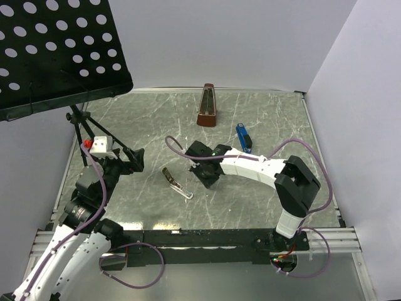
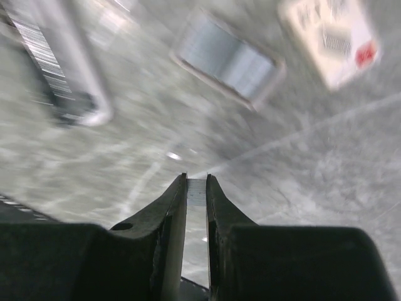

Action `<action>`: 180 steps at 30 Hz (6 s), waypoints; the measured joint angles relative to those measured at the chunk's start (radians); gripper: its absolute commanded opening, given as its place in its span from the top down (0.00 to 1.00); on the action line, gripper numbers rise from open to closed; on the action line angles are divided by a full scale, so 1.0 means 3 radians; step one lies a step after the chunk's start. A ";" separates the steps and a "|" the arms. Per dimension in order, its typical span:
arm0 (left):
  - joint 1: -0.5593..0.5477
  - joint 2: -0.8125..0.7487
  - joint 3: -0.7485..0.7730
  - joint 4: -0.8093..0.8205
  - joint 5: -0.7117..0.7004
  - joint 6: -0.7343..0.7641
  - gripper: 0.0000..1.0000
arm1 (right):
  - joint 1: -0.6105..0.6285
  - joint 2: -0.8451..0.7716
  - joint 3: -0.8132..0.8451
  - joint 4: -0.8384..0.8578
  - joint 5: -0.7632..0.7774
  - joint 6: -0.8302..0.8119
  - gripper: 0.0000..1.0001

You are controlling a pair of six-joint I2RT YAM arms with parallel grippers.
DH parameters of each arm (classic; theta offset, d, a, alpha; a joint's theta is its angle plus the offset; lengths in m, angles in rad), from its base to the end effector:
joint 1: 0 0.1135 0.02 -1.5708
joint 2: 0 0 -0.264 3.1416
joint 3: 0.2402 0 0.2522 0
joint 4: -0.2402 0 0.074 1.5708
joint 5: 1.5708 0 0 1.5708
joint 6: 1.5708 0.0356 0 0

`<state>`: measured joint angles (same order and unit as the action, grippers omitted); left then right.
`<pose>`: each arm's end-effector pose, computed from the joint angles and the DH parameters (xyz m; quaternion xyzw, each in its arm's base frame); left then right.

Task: Load the staples into the stapler

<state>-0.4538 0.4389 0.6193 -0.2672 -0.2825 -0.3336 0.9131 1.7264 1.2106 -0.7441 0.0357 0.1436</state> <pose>0.1113 -0.0433 0.3193 -0.0511 0.7342 -0.1608 0.6577 0.2071 0.2660 0.2014 -0.3682 0.9166 0.0628 0.1426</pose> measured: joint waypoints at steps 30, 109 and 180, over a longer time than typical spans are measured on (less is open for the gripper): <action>0.0005 -0.0492 -0.0139 0.0153 -0.0333 0.0000 0.01 | 0.0384 0.0370 0.0595 0.0771 -0.0359 -0.0374 0.87; 0.0009 -0.0490 -0.0139 0.0153 -0.0332 0.0001 0.01 | 0.0389 0.0600 0.0502 0.0888 -0.0378 -0.0378 0.87; 0.0013 -0.0472 -0.0140 0.0154 -0.0323 0.0024 0.01 | 0.0389 0.0601 0.0476 0.0933 -0.0416 -0.0365 0.62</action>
<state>-0.4500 0.2974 0.5774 -0.2211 -0.3794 -0.3264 1.0298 1.9068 1.3533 -0.4641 -0.0891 0.0341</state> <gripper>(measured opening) 0.994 0.318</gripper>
